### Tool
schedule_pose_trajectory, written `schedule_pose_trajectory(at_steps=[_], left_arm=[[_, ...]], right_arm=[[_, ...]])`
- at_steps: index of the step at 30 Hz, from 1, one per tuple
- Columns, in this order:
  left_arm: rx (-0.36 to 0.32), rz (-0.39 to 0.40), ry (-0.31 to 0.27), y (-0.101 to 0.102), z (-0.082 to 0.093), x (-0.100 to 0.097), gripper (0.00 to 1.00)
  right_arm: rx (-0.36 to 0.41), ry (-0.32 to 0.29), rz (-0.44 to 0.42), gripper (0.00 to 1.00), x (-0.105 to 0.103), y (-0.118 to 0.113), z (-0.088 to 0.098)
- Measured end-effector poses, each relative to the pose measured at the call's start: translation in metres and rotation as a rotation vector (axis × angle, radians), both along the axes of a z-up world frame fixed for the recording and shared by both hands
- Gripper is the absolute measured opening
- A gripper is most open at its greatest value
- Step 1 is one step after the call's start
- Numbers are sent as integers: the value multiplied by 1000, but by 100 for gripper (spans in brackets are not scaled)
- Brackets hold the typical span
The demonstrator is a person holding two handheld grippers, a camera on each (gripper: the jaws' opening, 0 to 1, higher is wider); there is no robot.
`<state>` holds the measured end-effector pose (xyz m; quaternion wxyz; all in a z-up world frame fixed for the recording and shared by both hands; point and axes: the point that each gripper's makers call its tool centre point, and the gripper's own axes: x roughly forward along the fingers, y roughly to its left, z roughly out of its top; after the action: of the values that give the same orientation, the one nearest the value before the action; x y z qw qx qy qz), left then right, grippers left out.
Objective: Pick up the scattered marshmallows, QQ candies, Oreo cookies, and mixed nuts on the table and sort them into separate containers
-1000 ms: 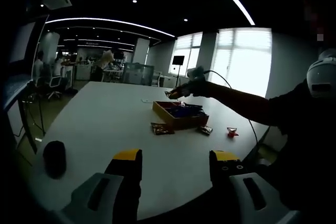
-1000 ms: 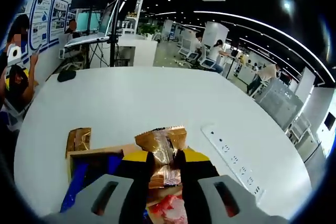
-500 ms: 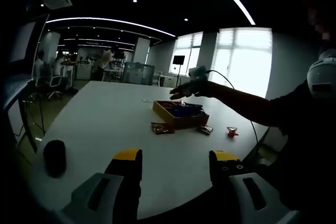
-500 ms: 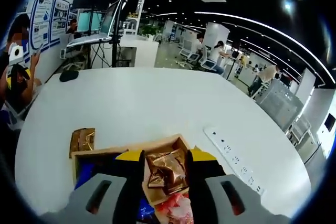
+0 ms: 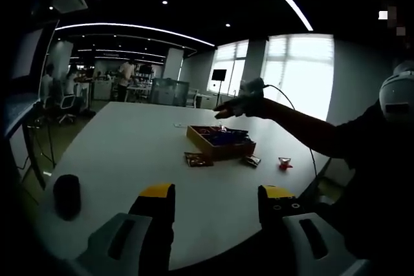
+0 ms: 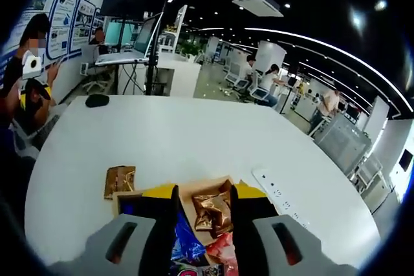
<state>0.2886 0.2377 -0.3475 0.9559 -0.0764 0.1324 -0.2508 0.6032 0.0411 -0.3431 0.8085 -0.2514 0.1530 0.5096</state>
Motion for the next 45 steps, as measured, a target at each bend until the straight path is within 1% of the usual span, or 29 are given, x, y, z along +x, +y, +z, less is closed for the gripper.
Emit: schedule_pose_trajectory(at_steps=[4, 6, 7, 10, 15, 19, 22, 32, 37, 39, 40, 42, 45], left_arm=[[1, 1, -2, 0, 1, -2, 56], [1, 0, -2, -1, 1, -2, 56], [2, 0, -2, -1, 1, -2, 56], [3, 1, -2, -2, 1, -2, 56], [-1, -2, 8, -4, -1, 0, 57], [5, -10, 22, -7, -5, -1, 57], [6, -14, 21, -9, -4, -1, 57], [-1, -14, 7, -12, 2, 2, 57], [2, -14, 15, -12, -1, 2, 57], [3, -18, 12, -14, 0, 1, 57], [4, -21, 9, -15, 1, 1, 57], [4, -22, 4, -15, 3, 1, 57], [2, -23, 4, -15, 2, 1, 57]], right_arm=[[1, -10, -5, 28, -6, -7, 3], [-12, -33, -9, 29, -8, -11, 4], [-29, -53, 4, 30, -11, -14, 5], [-19, -77, 3, 31, -19, -19, 9], [9, -78, -6, 32, -34, -29, 12], [-8, -96, 0, 33, -46, -39, 11], [-8, -103, 0, 34, -54, -43, 11], [22, -116, -8, 33, -73, -56, 20], [47, -110, -19, 34, -83, -60, 17], [55, -103, -24, 34, -81, -58, 16], [60, -97, -27, 34, -69, -64, 15], [70, -93, -36, 34, -59, -73, 13], [84, -90, -48, 34, -55, -83, 12]])
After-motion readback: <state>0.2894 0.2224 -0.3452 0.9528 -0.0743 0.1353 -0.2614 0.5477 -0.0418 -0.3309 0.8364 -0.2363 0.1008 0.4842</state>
